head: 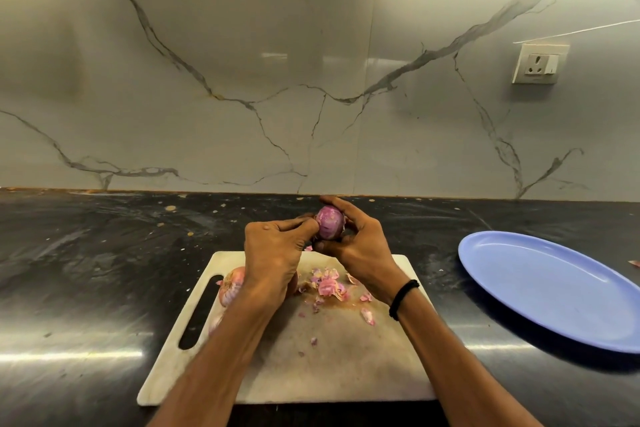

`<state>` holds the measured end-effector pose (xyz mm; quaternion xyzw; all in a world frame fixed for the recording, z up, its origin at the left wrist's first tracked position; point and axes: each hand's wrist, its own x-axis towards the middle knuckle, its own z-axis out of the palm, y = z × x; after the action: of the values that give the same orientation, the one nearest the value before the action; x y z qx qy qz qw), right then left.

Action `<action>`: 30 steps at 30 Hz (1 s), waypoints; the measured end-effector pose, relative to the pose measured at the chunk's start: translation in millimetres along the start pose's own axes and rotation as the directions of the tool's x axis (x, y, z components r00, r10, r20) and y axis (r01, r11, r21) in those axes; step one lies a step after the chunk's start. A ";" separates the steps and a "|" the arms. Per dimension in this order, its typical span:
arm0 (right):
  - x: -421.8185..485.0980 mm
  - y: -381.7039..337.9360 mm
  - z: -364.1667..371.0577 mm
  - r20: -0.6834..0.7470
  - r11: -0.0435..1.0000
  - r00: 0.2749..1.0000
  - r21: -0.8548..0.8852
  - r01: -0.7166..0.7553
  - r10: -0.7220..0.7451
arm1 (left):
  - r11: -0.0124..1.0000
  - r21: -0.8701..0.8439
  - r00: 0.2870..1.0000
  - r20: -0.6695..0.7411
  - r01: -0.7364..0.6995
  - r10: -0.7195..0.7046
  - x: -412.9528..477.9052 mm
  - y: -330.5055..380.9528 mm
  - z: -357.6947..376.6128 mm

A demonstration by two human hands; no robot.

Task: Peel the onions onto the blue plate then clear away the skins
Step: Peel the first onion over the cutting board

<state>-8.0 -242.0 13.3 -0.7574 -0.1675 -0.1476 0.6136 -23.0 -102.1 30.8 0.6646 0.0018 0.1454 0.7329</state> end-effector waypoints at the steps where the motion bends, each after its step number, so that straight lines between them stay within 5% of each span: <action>1: -0.2 -0.1 0.2 0.001 1.000 1.000 0.003 -0.003 0.003 | 1.000 0.012 1.000 -0.006 -0.003 0.003 -0.2 -0.2 0.1; 11: 1.3 -2.2 0.3 -0.036 0.996 0.999 0.087 0.018 -0.015 | 0.999 -0.044 0.999 0.030 -0.011 0.013 1.6 4.5 -0.8; 21: -0.5 -0.3 1.9 -0.018 0.999 1.000 -0.037 0.025 -0.026 | 0.979 0.163 0.991 -0.020 -0.125 0.130 1.8 -5.0 0.5; 30: 1.5 -1.7 1.2 -0.018 0.980 0.999 0.196 -0.030 0.034 | 0.990 0.073 0.991 -0.049 -0.117 0.121 5.3 -1.4 -1.8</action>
<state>-7.4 -240.3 15.1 -0.6943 -0.1626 -0.1286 0.6892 -18.0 -99.3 30.2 0.6847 -0.0132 0.2064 0.6988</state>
